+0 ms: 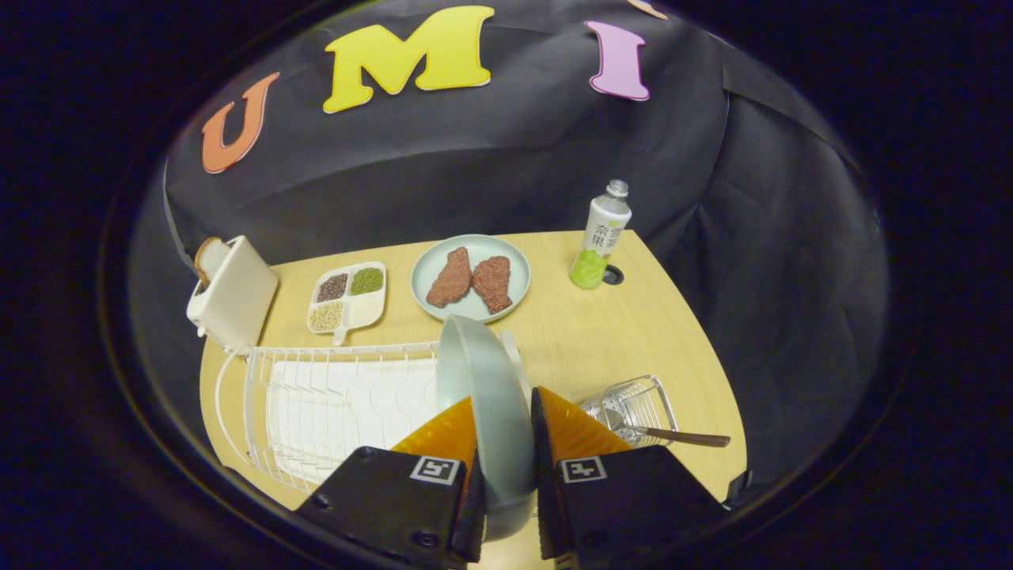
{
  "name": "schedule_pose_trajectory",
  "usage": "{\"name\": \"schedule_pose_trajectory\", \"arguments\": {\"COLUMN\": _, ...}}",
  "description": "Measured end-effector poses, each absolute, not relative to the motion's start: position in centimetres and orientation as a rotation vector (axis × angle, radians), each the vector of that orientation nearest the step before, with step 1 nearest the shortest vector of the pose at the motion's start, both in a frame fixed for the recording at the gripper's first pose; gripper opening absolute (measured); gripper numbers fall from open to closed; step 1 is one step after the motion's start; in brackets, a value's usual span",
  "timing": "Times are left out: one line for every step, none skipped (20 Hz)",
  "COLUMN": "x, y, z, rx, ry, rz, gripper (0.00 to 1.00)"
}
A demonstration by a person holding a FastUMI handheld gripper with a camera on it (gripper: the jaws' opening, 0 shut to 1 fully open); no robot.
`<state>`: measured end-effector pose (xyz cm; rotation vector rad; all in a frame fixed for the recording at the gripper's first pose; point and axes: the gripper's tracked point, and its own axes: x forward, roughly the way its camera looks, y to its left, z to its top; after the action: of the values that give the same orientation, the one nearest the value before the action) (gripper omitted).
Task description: Take the plate from the dish rack, then take the spoon from the basket and place it into the plate.
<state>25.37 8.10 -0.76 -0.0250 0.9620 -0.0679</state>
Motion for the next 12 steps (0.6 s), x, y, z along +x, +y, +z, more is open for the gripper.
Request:
{"name": "schedule_pose_trajectory", "arguments": {"x": 25.4, "y": 8.0, "z": -0.6, "rx": -0.027, "ry": 0.961, "rz": -0.073, "gripper": 0.33}}
{"name": "schedule_pose_trajectory", "arguments": {"x": 25.3, "y": 7.9, "z": -0.5, "rx": -0.033, "ry": 0.964, "rz": -0.076, "gripper": 0.33}}
{"name": "schedule_pose_trajectory", "arguments": {"x": 25.5, "y": 7.9, "z": -0.4, "rx": -0.045, "ry": 0.961, "rz": -0.080, "gripper": 0.32}}
{"name": "schedule_pose_trajectory", "arguments": {"x": 25.6, "y": 7.9, "z": -0.3, "rx": -0.056, "ry": 0.958, "rz": -0.085, "gripper": 0.32}}
{"name": "schedule_pose_trajectory", "arguments": {"x": 25.7, "y": 8.0, "z": -0.2, "rx": -0.071, "ry": 0.957, "rz": -0.089, "gripper": 0.32}}
{"name": "schedule_pose_trajectory", "arguments": {"x": 25.9, "y": 8.1, "z": 0.0, "rx": -0.087, "ry": 0.955, "rz": -0.091, "gripper": 0.32}}
{"name": "schedule_pose_trajectory", "arguments": {"x": 26.1, "y": 8.1, "z": 0.3, "rx": -0.120, "ry": 0.947, "rz": -0.093, "gripper": 0.32}}
{"name": "schedule_pose_trajectory", "arguments": {"x": 26.3, "y": 7.7, "z": 1.1, "rx": -0.154, "ry": 0.928, "rz": -0.107, "gripper": 0.32}}
{"name": "schedule_pose_trajectory", "arguments": {"x": 26.5, "y": 7.8, "z": 2.1, "rx": -0.166, "ry": 0.904, "rz": -0.105, "gripper": 0.31}}
{"name": "schedule_pose_trajectory", "arguments": {"x": 26.4, "y": 8.3, "z": 2.7, "rx": -0.161, "ry": 0.885, "rz": -0.091, "gripper": 0.30}}
{"name": "schedule_pose_trajectory", "arguments": {"x": 25.9, "y": 8.6, "z": 3.1, "rx": -0.153, "ry": 0.881, "rz": -0.074, "gripper": 0.30}}
{"name": "schedule_pose_trajectory", "arguments": {"x": 25.4, "y": 8.8, "z": 3.5, "rx": -0.137, "ry": 0.876, "rz": -0.049, "gripper": 0.30}}
